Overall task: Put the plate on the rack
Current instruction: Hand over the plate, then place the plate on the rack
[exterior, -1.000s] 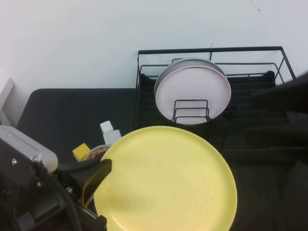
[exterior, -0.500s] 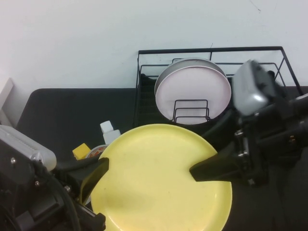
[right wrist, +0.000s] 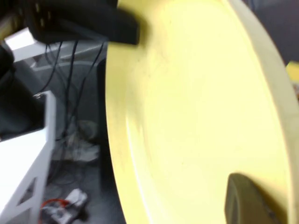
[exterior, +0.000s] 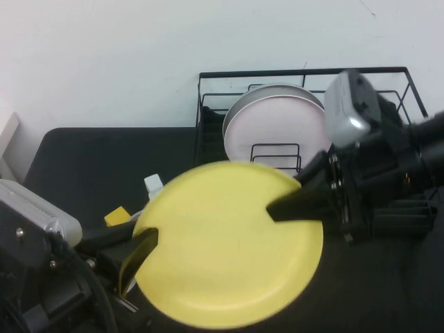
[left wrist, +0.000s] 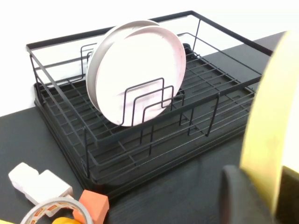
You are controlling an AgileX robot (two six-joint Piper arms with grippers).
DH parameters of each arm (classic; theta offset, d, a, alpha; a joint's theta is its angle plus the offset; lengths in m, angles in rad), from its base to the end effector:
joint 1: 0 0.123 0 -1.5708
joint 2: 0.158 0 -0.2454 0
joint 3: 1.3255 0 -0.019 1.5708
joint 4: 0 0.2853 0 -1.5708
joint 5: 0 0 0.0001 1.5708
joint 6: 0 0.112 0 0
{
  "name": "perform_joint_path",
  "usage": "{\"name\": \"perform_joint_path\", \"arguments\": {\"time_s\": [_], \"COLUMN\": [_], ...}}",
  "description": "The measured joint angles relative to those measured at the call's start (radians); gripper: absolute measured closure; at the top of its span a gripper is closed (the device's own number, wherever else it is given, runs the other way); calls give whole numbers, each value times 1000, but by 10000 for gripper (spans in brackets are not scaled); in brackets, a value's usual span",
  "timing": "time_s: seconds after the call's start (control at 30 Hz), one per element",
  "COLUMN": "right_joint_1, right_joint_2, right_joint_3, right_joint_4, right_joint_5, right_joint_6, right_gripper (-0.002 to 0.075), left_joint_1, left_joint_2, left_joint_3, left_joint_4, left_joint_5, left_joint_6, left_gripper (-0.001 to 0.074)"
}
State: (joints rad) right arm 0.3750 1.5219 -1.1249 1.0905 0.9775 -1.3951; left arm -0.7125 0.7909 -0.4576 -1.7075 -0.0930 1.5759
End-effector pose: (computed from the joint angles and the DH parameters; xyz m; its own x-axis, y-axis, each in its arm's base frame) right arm 0.2962 0.2051 0.2381 -0.2540 -0.4957 -0.8305 -0.9600 0.2336 0.1542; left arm 0.1930 -0.1532 0.2429 -0.2688 0.0588 -0.9614 0.5530 0.8266 -0.1041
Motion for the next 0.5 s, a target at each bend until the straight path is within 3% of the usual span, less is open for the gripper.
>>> {"name": "perform_joint_path", "arguments": {"time_s": [0.13,0.27,0.4,0.5], "right_joint_1": [0,0,0,-5], "right_joint_2": [0,0,2,17], "right_joint_3": [-61,-108,-174,-237], "right_joint_4": [-31,-134,-277,-365], "right_joint_5": [-34,-97,-144,-207], "right_joint_6": [-4,-19,-35,6], "right_gripper": [613,613,613,613], "left_joint_1": [0,0,0,0], "left_joint_2": [-18,-58,-129,-194], "left_joint_3": [0,0,0,0], "left_joint_4": [-20,-27,-38,-45], "left_joint_5": [0,-42,-174,-251], "left_joint_6": [2,2,0,0], "left_gripper": [423,318,369,540]}}
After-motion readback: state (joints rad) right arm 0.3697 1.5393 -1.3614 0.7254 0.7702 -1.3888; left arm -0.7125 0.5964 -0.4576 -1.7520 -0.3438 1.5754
